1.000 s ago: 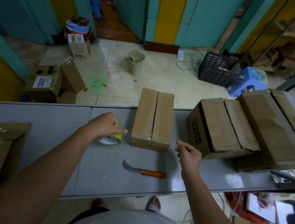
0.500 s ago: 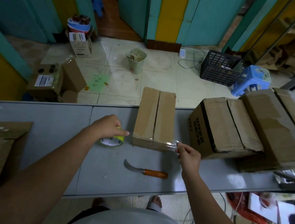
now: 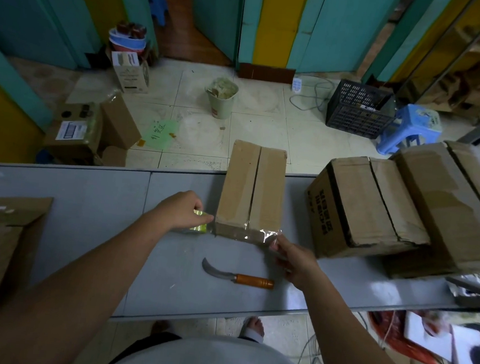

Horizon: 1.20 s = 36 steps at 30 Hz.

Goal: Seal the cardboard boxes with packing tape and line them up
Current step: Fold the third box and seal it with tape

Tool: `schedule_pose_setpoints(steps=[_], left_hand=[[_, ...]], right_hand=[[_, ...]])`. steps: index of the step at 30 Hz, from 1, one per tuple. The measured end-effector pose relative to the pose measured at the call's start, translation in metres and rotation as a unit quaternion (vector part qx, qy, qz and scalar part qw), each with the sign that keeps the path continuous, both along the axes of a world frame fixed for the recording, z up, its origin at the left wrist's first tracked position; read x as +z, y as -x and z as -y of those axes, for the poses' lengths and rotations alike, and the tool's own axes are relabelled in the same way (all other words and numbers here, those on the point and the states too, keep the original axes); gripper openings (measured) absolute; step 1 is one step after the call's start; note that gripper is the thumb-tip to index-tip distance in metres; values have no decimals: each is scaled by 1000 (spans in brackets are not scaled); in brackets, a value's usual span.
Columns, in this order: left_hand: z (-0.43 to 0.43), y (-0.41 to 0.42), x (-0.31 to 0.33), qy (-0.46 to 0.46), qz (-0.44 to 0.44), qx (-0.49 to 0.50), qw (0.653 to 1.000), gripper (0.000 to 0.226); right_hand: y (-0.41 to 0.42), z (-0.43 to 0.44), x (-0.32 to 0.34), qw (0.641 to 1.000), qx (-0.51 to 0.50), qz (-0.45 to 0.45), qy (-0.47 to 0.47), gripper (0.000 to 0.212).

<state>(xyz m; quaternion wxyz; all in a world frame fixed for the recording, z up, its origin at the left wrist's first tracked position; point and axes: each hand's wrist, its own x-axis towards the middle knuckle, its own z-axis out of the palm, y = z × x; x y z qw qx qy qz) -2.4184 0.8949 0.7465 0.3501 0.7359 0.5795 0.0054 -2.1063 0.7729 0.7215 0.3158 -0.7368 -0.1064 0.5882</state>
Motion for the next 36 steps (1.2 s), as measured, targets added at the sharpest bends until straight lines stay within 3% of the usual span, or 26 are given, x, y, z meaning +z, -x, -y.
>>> schedule_pose_setpoints(steps=[4,9,13,18,21,25,29,36], left_hand=[[3,1,0,4,4,4,1000,41],[19,2,0,36,1,2,999,40],[39,-5,-7,64,24,13,998,38],[59,-25,-14,74,58,72,993,38],[62,-29,-14,90,73,104,988,44],[62,-28,-15,96,72,112,986,50],[68,-32,-17,87,84,129,984,45],[81,-40,-12,69,131,173,974,38]], right_hand=[[-4,-6,-1,1000,8,14,-25,40],[-1,-19,-4,998,-9,29,-57,36],[2,-41,1,976,-32,148,-155,19],[-1,-60,9,944,65,256,-196,16],[-7,-59,11,931,118,275,-208,8],[-7,-42,22,932,130,241,-236,33],[6,-28,27,913,215,215,-271,40],[13,-73,35,914,186,254,-257,34]])
